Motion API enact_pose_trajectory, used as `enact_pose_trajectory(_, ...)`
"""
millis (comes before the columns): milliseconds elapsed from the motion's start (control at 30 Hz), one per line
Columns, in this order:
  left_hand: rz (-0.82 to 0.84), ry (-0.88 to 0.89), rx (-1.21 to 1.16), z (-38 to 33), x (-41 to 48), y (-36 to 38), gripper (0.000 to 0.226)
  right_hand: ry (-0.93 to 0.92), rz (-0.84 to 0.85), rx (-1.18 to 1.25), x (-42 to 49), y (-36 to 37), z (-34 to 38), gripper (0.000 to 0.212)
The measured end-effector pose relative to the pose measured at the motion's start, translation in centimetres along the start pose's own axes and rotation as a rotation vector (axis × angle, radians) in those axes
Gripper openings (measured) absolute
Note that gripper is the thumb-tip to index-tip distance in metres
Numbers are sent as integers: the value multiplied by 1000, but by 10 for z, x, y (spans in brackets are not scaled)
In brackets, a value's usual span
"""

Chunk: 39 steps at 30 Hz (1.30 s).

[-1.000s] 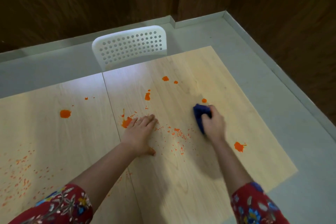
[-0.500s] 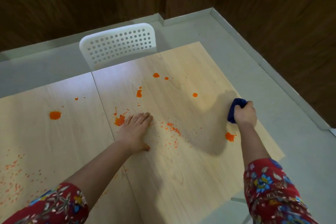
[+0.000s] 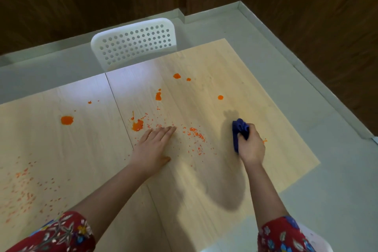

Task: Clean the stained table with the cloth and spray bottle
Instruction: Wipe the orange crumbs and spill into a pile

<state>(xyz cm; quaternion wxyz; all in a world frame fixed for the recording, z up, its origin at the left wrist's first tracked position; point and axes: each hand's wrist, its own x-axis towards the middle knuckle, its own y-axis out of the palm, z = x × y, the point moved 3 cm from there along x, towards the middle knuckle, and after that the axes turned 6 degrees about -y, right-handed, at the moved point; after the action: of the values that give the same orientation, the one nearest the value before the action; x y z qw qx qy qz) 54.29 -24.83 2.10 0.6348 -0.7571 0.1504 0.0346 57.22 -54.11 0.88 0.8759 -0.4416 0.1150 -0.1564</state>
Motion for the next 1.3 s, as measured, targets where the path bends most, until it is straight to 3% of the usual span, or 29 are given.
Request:
enact_pose_trajectory(133, -22, 21, -36, -3, -22, 9, 94, -72, 37, -3, -35, 28, 15, 31)
enact_pose_trajectory(233, -25, 10, -65, 4, -33, 11, 93, -82, 136, 215, -58, 43, 34, 31)
enact_pose_trajectory(300, -32, -26, -67, 15, -40, 10, 93, -9, 37, 326, -59, 32, 29, 29)
enact_pose_trajectory(400, -37, -90, -65, 34, -50, 12, 94, 73, -129, 242, -64, 17, 0, 30)
enact_pose_trajectory(600, -23, -125, -84, 40, -62, 22, 96, 15, -108, 3, -116, 51, 24, 35)
enact_pose_trajectory(700, -30, -168, -97, 43, -64, 20, 100, -77, -47, 125, -120, 64, 46, 28)
enact_pose_trajectory(800, -21, -239, -140, 52, -67, 16, 112, -5, -166, 279, -87, 51, 42, 25)
enact_pose_trajectory(867, -11, -297, -160, 60, -68, 15, 121, 83, -178, 197, -56, 43, 33, 27)
enact_pose_trajectory(933, 13, -360, -165, 66, -68, 16, 128, 115, -85, 3, -36, 45, 31, 36)
enact_pose_trajectory(1067, 98, -467, -172, 72, -67, 19, 139, -89, -15, -111, -57, 68, 56, 45)
enact_pose_trajectory(1200, 145, -475, -150, 73, -64, 23, 139, -281, 36, 106, -88, 86, 76, 39)
enact_pose_trajectory(1300, 168, -471, -115, 72, -63, 21, 137, -168, -42, 282, -60, 74, 72, 42)
